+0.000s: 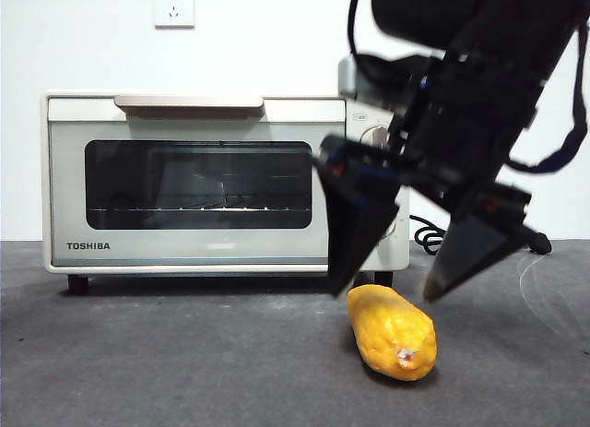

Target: Take the corn from the table,put the corn in the oven

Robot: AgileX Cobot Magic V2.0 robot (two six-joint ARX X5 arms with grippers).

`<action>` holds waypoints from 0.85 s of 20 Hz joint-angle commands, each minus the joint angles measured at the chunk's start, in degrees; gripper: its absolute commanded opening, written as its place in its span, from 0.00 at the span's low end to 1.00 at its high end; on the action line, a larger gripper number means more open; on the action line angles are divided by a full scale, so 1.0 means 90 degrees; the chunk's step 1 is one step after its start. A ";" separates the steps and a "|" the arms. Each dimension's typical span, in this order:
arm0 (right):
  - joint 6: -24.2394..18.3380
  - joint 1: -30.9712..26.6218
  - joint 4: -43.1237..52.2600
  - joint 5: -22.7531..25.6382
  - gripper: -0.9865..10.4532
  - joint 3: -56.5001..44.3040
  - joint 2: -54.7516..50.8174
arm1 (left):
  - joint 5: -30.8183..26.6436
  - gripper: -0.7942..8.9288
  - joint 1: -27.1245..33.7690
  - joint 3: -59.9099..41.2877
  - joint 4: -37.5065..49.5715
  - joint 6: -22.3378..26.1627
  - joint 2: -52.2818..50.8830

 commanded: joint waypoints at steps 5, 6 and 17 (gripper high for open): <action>0.0073 0.0019 0.0075 -0.0301 0.13 0.0126 0.0420 | -0.0012 0.08 -0.0022 -0.0007 0.0063 0.0121 0.0131; 0.0066 0.0024 0.0075 -0.0347 0.07 0.0134 0.0418 | -0.0012 0.08 -0.0022 -0.0007 0.0109 0.0119 0.0185; 0.0304 0.0976 -0.0267 -0.0593 0.08 0.0461 -0.0585 | -0.0012 0.08 -0.0090 -0.0005 0.1957 -0.0053 0.1693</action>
